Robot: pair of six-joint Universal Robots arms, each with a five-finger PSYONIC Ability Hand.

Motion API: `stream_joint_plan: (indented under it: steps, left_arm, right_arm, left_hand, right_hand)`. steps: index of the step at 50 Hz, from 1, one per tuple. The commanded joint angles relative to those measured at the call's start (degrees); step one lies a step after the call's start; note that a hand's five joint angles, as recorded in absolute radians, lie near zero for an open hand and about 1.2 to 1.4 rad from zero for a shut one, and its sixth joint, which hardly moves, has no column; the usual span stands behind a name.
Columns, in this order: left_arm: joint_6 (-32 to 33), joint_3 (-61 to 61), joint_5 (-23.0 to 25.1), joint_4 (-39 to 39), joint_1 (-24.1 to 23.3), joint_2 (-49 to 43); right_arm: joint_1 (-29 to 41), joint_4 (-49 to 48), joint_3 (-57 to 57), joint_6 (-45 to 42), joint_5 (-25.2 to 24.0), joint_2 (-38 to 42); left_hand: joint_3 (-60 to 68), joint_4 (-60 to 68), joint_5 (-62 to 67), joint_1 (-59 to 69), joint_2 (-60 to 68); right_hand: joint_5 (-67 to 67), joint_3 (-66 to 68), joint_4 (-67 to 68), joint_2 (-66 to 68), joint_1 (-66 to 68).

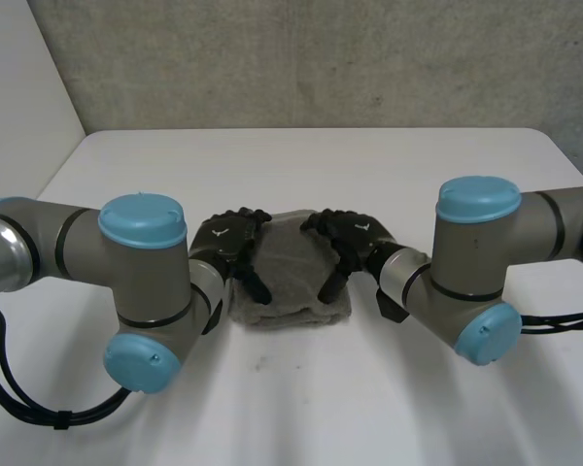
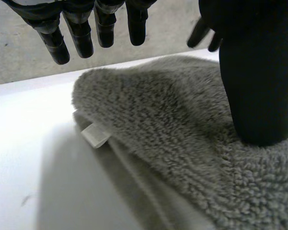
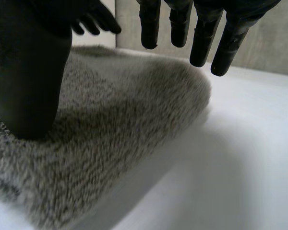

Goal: Fold the towel.

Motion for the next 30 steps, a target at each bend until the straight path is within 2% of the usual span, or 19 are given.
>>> stream_joint_plan:
  steps: [1,4,6,7,9,10,12,15,17,23,30]
  left_arm:
    - [2.1,-0.3,-0.1,-1.1,0.8,3.3]
    - [2.0,-0.5,0.0,-2.2,0.8,8.3]
    - [1.7,-0.4,0.0,-2.8,0.8,10.9]
    - [1.7,-0.4,0.0,-2.9,0.8,10.9]
    - [1.7,0.2,0.2,-4.9,0.9,17.3]
    - [1.7,0.2,0.2,-4.9,0.9,17.3]
    - [2.0,1.0,0.2,-7.9,1.4,23.6]
    - [2.2,2.5,0.0,-12.2,2.7,29.0]
    - [2.2,3.7,0.0,-14.7,3.8,31.1]
    - [2.1,7.8,0.3,-24.8,9.6,34.1]
    - [1.7,9.6,0.4,-28.4,11.2,34.0]
  right_arm:
    - [0.5,0.6,-0.2,-0.3,0.7,-2.7]
    - [0.3,0.5,0.3,-0.3,0.8,-5.3]
    - [-0.6,0.4,1.2,-0.3,1.2,-11.4]
    - [-0.6,0.4,1.2,-0.3,1.2,-11.5]
    - [-2.7,0.4,2.0,-0.1,2.1,-17.6]
    - [-2.7,0.4,2.0,-0.1,2.1,-17.6]
    - [-5.4,0.6,2.0,0.0,4.5,-23.5]
    - [-6.4,1.1,1.7,-0.1,6.2,-26.0]
    - [-8.4,4.8,0.5,-0.9,8.7,-29.6]
    - [-11.1,14.9,-5.1,-6.1,11.2,-31.1]
    - [-11.5,16.7,-5.7,-7.2,13.2,-32.1]
  left_hand:
    - [0.5,0.6,-1.8,0.0,0.5]
    - [0.5,0.6,-1.8,0.0,0.5]
    - [0.5,0.6,-1.8,0.0,0.5]
    - [0.5,0.6,-1.8,0.0,0.5]
    - [0.5,0.6,-1.8,0.0,0.5]
    - [0.5,0.6,-1.8,0.0,0.5]
    - [0.5,0.6,-1.8,0.0,0.5]
    - [0.7,0.8,-1.6,0.2,0.7]
    - [0.7,0.8,-1.6,0.2,0.8]
    - [0.5,0.6,-1.8,0.0,0.5]
    - [0.5,0.6,-1.8,0.0,0.5]
  right_hand:
    - [-3.5,-4.1,-5.1,-4.4,-3.4]
    - [-3.5,-4.1,-5.1,-4.4,-3.4]
    - [-3.5,-4.1,-5.1,-4.4,-3.4]
    - [-3.5,-4.1,-5.1,-4.4,-3.4]
    - [-3.5,-4.1,-5.1,-4.4,-3.4]
    - [-3.5,-4.1,-5.1,-4.4,-3.4]
    - [-3.5,-4.1,-5.1,-4.4,-3.4]
    - [-3.5,-4.1,-5.1,-4.4,-3.4]
    - [-3.5,-4.1,-5.1,-4.4,-3.4]
    - [-3.5,-4.1,-5.1,-4.4,-3.4]
    - [-3.5,-4.1,-5.1,-4.4,-3.4]
